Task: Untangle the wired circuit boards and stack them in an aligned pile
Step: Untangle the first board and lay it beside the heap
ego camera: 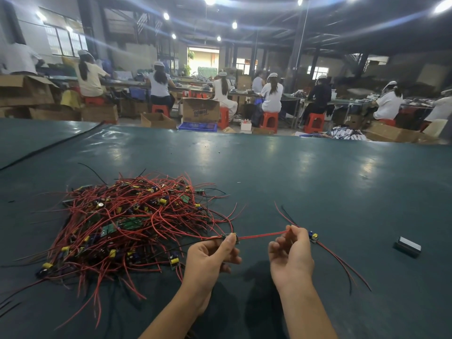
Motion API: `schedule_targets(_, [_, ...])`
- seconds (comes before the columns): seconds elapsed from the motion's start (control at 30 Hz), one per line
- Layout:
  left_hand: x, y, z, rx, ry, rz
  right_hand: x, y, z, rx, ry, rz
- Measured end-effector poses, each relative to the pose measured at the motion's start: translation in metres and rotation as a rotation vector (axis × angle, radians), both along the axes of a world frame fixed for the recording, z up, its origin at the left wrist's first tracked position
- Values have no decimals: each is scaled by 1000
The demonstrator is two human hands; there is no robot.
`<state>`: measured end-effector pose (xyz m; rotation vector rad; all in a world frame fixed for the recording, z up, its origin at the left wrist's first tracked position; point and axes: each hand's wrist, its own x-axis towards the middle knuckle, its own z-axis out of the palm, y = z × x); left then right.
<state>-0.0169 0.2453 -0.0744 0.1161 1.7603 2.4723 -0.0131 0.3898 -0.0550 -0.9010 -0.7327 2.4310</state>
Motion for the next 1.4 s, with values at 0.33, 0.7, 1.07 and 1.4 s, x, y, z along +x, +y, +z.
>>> schedule_targets(0.33, [-1,-2,-1,-21,60,76,9,-54,-3,410,-17,159])
schedule_targets(0.7, [-5,-7,1,-102,75,42,14,-77,-7,338,-14,256])
schedule_targets(1.07, [-2,4,3,-79,94,39,1,-54,-4,213,-89,156])
schedule_targets(1.4, [1,0,3,-66,116,12,-1,-8,8,82,-70,25])
